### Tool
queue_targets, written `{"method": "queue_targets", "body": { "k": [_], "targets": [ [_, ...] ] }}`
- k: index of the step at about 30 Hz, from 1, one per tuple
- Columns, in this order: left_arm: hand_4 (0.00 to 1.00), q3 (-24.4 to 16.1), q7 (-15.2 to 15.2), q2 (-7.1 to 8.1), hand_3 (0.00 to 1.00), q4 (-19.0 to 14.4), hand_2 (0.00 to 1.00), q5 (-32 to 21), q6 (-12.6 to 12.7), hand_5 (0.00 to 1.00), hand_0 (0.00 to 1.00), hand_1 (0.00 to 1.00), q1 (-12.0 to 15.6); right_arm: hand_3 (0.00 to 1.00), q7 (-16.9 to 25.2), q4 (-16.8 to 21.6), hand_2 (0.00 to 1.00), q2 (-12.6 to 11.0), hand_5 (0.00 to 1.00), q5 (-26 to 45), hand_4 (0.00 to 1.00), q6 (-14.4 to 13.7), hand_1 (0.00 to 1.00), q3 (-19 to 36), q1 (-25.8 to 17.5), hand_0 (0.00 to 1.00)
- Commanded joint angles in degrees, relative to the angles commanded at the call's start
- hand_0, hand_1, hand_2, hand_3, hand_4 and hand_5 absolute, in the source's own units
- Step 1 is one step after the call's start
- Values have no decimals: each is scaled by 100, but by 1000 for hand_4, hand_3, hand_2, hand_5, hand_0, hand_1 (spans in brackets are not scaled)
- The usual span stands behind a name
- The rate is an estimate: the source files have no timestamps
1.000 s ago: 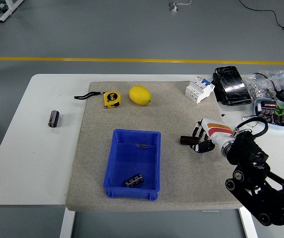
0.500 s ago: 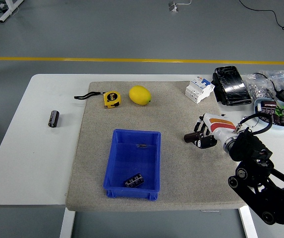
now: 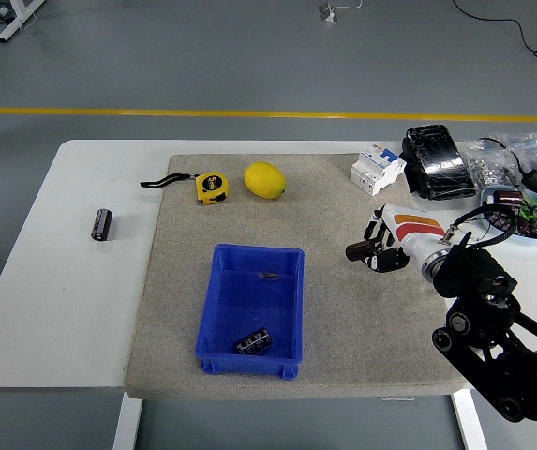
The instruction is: Pick up the battery,place it into the box
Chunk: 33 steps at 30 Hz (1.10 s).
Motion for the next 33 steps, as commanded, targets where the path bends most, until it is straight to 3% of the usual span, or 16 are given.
{"method": "queue_targets", "body": {
  "k": [11, 19, 33],
  "targets": [
    [634, -13, 2, 20, 646, 6, 536, 33, -13, 747, 570, 513, -17, 438, -66, 810, 428, -82, 89, -45, 812, 58, 392, -30, 147, 370],
    [635, -22, 6, 28, 646, 8, 534, 56, -22, 748, 570, 511, -18, 439, -115, 1542, 428, -119, 96, 98, 811, 131, 392, -533, 173, 368],
    [634, -23, 24, 37, 645, 7, 530, 74, -35, 747, 568, 507, -22, 441, -127, 1792, 433, -138, 114, 268, 801, 351, 397, -1693, 461, 367]
  ]
}}
